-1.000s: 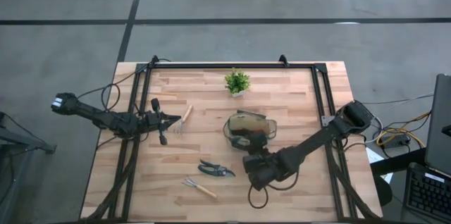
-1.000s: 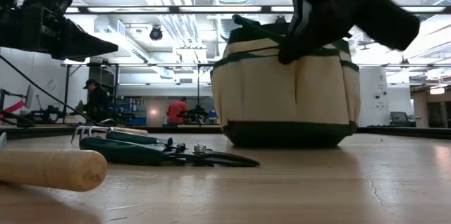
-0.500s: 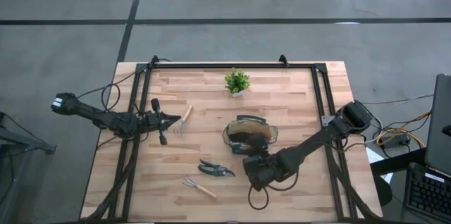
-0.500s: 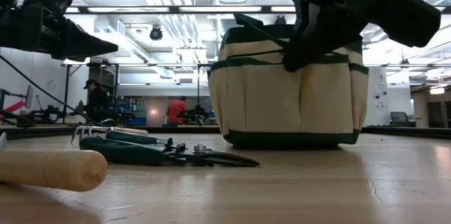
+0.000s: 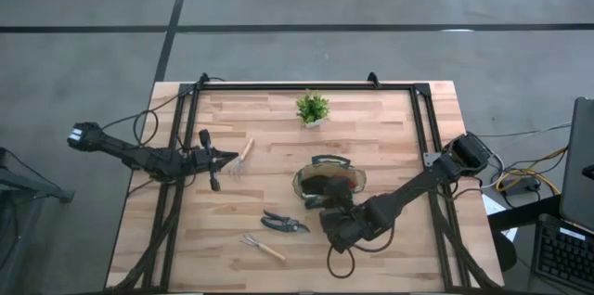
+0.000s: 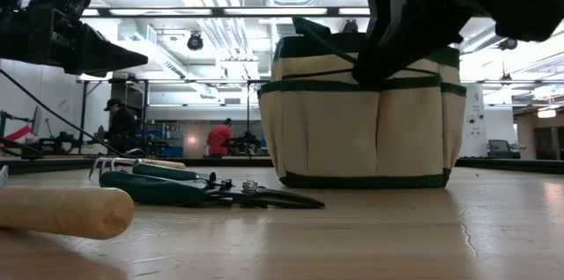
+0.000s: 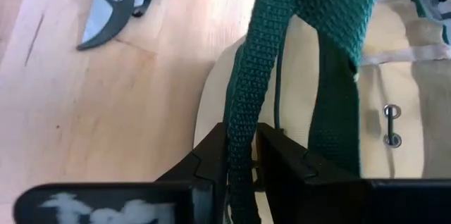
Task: Pick & Place Garden tools in Gardening bag
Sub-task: Move the gardening bag to the middle of the table
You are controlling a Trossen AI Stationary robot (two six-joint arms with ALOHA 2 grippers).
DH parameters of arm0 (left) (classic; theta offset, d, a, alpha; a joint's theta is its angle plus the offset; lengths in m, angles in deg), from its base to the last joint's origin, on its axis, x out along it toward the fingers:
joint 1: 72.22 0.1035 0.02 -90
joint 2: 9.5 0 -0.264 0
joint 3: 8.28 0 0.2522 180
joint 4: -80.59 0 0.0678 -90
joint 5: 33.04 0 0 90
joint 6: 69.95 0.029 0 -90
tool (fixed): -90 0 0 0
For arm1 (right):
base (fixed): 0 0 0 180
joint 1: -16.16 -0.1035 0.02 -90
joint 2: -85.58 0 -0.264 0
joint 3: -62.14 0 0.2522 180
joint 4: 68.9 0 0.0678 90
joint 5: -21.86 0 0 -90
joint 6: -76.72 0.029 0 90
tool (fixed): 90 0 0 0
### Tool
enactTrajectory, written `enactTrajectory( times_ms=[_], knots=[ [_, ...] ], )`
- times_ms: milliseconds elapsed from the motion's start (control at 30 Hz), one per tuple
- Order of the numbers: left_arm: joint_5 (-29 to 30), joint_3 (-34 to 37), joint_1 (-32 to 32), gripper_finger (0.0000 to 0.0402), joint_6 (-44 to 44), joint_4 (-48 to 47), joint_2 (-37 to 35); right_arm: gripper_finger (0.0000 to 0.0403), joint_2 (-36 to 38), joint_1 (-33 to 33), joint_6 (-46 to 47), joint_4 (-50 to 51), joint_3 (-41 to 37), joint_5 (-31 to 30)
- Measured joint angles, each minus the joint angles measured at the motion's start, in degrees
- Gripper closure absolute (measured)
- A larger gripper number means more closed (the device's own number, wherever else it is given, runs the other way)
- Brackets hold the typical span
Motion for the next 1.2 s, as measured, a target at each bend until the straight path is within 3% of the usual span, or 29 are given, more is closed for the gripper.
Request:
enactTrajectory(
  times_ms=[367,1200],
  knots=[
    [-0.01,0.0,0.01,0.039,0.0,0.0,0.0,0.039,0.14,0.01,-1.73,0.55,3.14,6.2],
    [-0.01,0.0,0.0,0.039,0.0,0.0,0.0,0.0394,2.19,2.11,-7.33,12.03,11.95,5.65]
  ],
)
